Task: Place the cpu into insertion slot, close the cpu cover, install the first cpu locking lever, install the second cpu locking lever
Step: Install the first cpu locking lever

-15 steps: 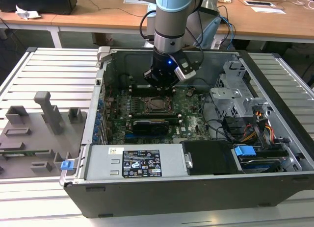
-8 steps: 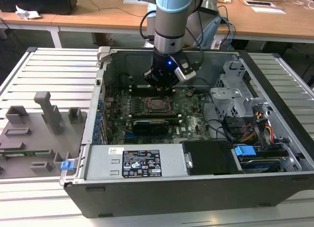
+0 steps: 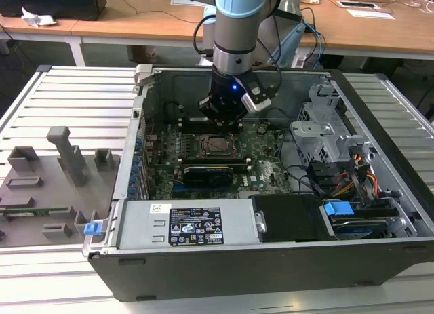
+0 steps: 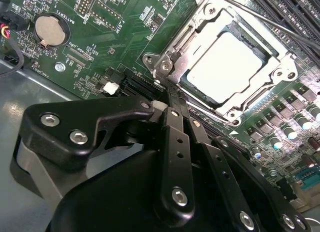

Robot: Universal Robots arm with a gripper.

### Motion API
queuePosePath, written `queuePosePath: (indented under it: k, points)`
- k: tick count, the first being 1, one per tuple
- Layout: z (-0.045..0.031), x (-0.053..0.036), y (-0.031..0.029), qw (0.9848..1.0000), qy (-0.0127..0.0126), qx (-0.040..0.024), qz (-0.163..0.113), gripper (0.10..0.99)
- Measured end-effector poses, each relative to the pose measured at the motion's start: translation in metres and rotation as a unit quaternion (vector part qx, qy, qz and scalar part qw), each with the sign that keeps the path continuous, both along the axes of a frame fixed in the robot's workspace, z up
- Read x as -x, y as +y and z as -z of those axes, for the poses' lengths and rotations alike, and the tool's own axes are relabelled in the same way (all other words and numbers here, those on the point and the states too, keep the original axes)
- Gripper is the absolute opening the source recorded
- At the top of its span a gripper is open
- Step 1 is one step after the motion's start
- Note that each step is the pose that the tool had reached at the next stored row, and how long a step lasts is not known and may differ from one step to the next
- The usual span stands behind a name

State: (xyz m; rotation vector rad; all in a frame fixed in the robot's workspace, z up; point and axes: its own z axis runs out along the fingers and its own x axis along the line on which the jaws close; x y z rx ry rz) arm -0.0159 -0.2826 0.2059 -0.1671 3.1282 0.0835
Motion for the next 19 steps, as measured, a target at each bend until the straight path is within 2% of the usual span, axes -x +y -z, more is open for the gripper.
queuePosePath:
  k: [4, 13, 19]
  points:
    - [0.0006, -0.0001, 0.0, 1.0, -0.0001, 0.001, 0.0, 0.106]
    - [0.002, 0.0, 0.0, 1.0, -0.0001, 0.0082, 0.0, 0.106]
    - [0.0041, 0.0, 0.0, 1.0, 0.0, 0.0086, 0.0, 0.106]
